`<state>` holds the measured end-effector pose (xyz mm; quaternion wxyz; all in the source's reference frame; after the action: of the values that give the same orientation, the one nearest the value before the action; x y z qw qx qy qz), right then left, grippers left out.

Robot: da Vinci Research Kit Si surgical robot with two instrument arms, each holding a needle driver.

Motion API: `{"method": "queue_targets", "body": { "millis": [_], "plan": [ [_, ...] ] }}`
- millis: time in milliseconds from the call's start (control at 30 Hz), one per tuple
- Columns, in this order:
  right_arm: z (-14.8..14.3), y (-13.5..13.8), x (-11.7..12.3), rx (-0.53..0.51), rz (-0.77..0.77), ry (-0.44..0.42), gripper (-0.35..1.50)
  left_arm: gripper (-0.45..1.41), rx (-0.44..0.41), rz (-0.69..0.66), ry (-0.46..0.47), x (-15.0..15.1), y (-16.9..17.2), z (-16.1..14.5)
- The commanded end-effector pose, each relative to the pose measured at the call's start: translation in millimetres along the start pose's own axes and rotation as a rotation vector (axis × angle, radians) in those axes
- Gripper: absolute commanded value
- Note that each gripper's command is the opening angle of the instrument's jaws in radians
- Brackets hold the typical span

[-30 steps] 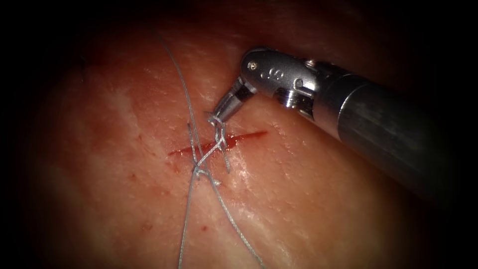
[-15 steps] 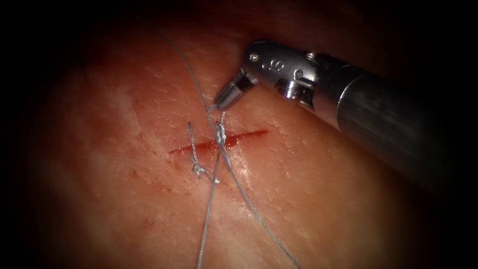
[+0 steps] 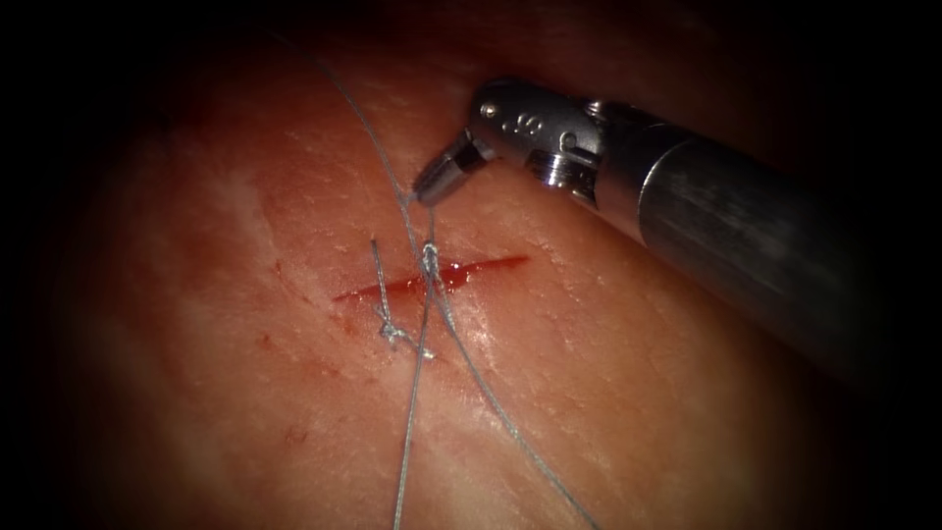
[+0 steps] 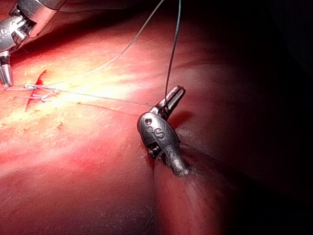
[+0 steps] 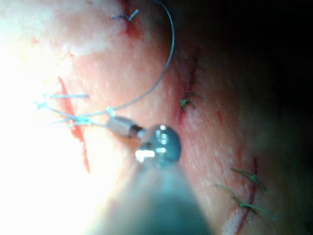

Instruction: Wound Closure

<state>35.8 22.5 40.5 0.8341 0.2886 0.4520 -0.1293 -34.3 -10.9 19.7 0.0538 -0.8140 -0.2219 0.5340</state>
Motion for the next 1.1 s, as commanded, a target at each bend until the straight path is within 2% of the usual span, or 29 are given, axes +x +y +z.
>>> {"method": "queue_targets", "body": {
  "millis": [33, 200, 400, 533, 1000, 1100],
  "plan": [
    [-0.2, 1.5, 0.2, -0.011, -0.007, -0.002, -0.35, -0.45, 0.001, -0.004, 0.002, -0.9, 0.1, 0.2],
    [-0.6, 3.4, -0.6, -0.091, 0.017, -0.004, -0.35, -0.45, -0.051, -0.044, -0.008, -2.1, 1.0, 0.1],
    [-1.0, 4.9, -1.4, -0.134, 0.028, -0.011, -0.35, -0.45, -0.043, -0.087, -0.013, -3.6, 2.3, -0.2],
    [-1.0, 4.9, -1.4, -0.135, 0.030, -0.009, -0.35, -0.45, -0.072, -0.090, -0.025, -4.5, 2.8, -0.2],
    [-1.1, 4.1, -1.3, -0.125, 0.028, -0.009, -0.35, -0.45, -0.075, -0.090, -0.024, -5.3, 3.2, -0.1],
    [-0.4, 3.3, -1.2, -0.096, 0.023, 0.000, -0.35, -0.45, -0.109, -0.093, -0.039, -5.3, 2.7, -0.1]
  ]
}}
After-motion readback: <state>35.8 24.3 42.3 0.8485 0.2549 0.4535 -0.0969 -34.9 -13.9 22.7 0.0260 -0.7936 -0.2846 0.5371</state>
